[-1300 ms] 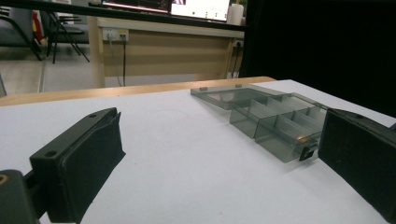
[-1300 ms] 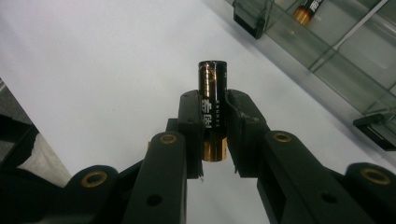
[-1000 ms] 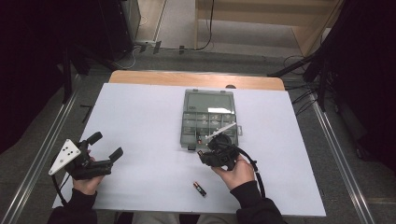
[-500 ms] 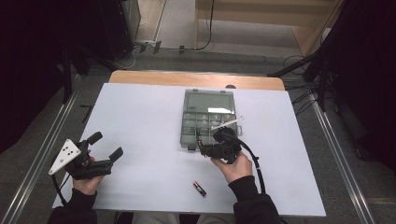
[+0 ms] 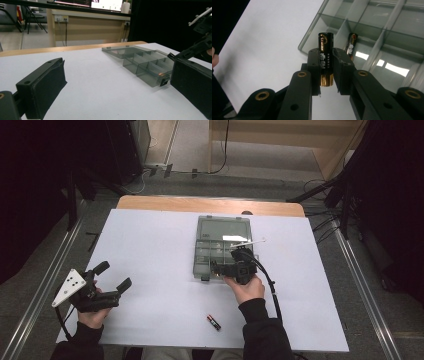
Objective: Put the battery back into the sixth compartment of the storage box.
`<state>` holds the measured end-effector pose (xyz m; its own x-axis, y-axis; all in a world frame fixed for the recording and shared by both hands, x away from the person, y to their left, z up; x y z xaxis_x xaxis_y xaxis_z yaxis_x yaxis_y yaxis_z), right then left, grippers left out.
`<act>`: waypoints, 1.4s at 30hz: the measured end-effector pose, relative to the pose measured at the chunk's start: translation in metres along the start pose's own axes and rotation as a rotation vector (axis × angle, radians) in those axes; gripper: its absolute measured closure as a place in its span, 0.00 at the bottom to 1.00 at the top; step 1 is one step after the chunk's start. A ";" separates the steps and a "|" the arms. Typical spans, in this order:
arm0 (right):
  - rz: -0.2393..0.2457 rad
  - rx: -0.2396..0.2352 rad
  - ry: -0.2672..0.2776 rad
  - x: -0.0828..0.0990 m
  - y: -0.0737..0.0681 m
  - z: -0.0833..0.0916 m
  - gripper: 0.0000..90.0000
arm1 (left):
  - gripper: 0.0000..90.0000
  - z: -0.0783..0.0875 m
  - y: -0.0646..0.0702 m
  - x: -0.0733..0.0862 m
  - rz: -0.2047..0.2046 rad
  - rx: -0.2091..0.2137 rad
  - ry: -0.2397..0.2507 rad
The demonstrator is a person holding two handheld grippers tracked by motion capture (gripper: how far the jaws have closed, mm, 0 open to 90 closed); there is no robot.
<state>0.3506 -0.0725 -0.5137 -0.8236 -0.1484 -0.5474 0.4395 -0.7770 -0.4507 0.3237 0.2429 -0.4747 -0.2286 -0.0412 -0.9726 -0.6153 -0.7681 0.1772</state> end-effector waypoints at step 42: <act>0.058 -0.028 -0.065 0.010 -0.006 0.004 0.00 | 0.00 -0.002 0.001 0.002 0.009 0.009 -0.010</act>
<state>0.3378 -0.0715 -0.5138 -0.8176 -0.2330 -0.5265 0.4964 -0.7486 -0.4395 0.3240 0.2410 -0.4764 -0.2414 -0.0420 -0.9695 -0.6196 -0.7622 0.1873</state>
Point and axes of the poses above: each handheld gripper's, and its own axes: z roughly backward along the jaws, x roughly out of its underside, y roughly to its right, the point moved 9 cm from there along -z, roughly forward along the jaws, and after that the axes turned 4 degrees about z, right-handed, at the moved point
